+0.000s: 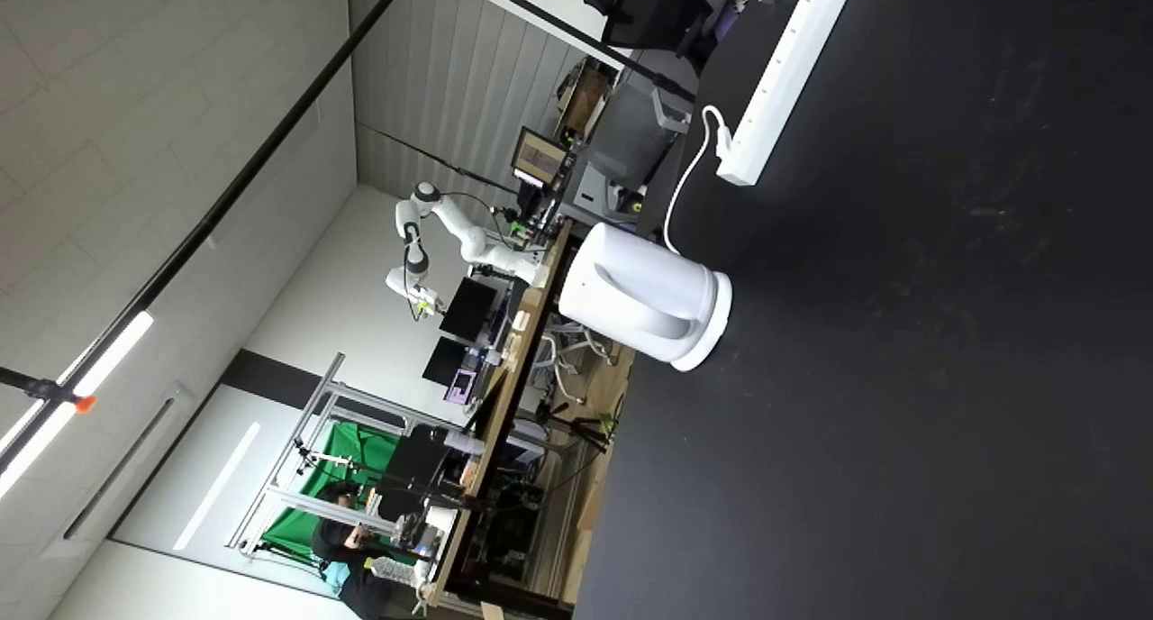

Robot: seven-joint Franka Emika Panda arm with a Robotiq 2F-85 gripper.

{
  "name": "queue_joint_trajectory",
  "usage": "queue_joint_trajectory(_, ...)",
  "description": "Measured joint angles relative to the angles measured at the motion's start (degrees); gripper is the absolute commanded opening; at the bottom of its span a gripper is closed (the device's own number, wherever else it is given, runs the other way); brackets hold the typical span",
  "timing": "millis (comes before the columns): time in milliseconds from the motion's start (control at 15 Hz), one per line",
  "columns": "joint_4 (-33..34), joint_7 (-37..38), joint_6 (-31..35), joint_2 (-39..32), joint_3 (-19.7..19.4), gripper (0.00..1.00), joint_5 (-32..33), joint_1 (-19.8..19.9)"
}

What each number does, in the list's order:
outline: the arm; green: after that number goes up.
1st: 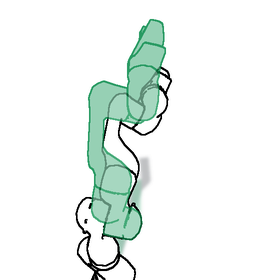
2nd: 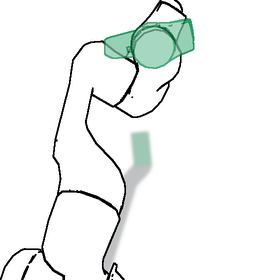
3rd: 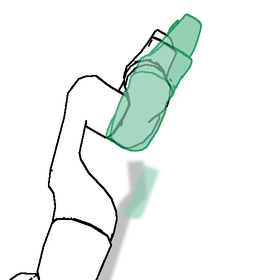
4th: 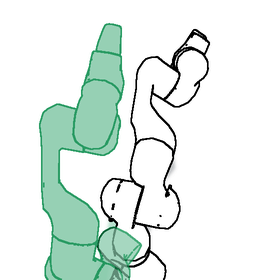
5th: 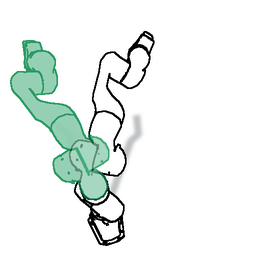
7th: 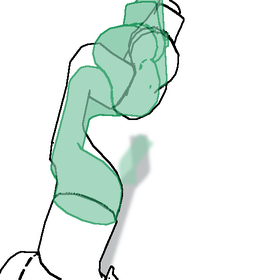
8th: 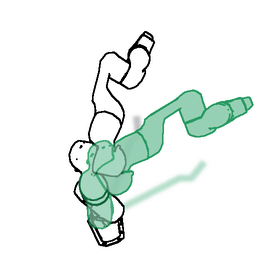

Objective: Flick the first switch on the extension cord

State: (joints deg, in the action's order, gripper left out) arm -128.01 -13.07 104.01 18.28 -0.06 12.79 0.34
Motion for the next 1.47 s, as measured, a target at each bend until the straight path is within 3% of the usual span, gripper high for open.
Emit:
queue_joint_trajectory(133, -1.18, -4.61, 2.42, -0.26, -3.03, 1.00, 1.98, 1.53)
queue_joint_trajectory(467, -2.98, -24.49, 9.70, -3.59, -13.39, 1.00, 8.36, 7.14)
queue_joint_trajectory(800, -2.39, -47.95, 13.72, -10.01, -25.37, 1.00, 3.82, 6.35)
queue_joint_trajectory(1467, -1.25, -50.27, 13.69, -11.73, -25.55, 1.00, 2.89, 5.99)
